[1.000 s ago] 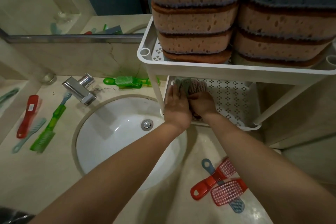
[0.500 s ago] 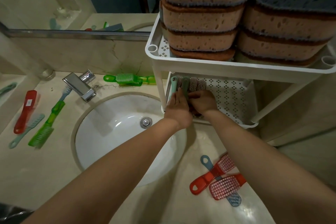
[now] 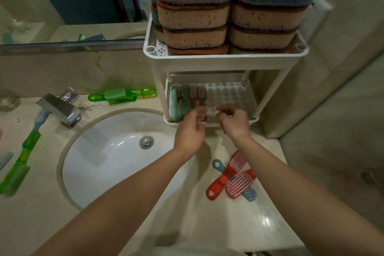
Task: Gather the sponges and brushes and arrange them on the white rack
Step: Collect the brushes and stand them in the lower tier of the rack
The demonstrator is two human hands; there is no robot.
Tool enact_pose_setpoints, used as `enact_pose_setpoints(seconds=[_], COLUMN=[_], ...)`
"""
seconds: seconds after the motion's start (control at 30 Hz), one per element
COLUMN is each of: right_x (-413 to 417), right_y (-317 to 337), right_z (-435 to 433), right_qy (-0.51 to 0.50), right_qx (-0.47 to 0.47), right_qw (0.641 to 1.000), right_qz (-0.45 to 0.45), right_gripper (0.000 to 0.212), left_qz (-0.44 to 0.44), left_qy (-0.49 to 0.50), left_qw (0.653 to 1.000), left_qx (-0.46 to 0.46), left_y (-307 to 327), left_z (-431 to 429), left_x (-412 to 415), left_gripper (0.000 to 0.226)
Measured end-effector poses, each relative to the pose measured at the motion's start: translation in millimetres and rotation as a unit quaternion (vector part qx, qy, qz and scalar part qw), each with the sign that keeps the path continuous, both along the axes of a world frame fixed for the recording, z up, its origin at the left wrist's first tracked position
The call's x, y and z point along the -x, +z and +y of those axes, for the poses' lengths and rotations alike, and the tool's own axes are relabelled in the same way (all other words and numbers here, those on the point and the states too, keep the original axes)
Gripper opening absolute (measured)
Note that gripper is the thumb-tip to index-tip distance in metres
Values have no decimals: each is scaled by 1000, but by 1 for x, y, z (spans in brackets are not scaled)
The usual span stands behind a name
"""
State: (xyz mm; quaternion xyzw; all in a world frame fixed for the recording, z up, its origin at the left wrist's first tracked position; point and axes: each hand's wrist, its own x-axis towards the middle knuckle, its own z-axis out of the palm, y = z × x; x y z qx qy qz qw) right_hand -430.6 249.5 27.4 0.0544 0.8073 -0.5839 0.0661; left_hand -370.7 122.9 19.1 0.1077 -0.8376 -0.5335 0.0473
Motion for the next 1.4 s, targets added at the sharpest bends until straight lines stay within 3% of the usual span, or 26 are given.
enact_pose_setpoints(seconds=[0.13,0.3,0.6,0.8,1.03,1.4], right_x=[-33,-70,-105,-100,-81,-88], right_y=[-8,-27,-50,-42,-36,-30], right_z=[28,59,81,48,-24,-130], right_qy=[-35,-87,-101,-34,79,281], right_qx=[20,-9,-33,-25,6,6], right_qw=[999,995,990,996,993,952], right_qz=[-2,-43,-88,-81,-92,-124], right_gripper=[16,28,24,28,23,19], left_qz=[-45,-96,-154,-149,-144,-126], left_qy=[-47,-137,-181,-115,39,258], left_qw=[998,986,971,982,988,956], left_qx=[-24,-15,-13,-35,-35,-65], left_y=[-10,-23,-37,-37,-29,-11], left_z=[14,36,56,30,-30,-124], left_x=[-15,-37,-60,-60,-70,-119], left_gripper=[36,28,34,26,28,30])
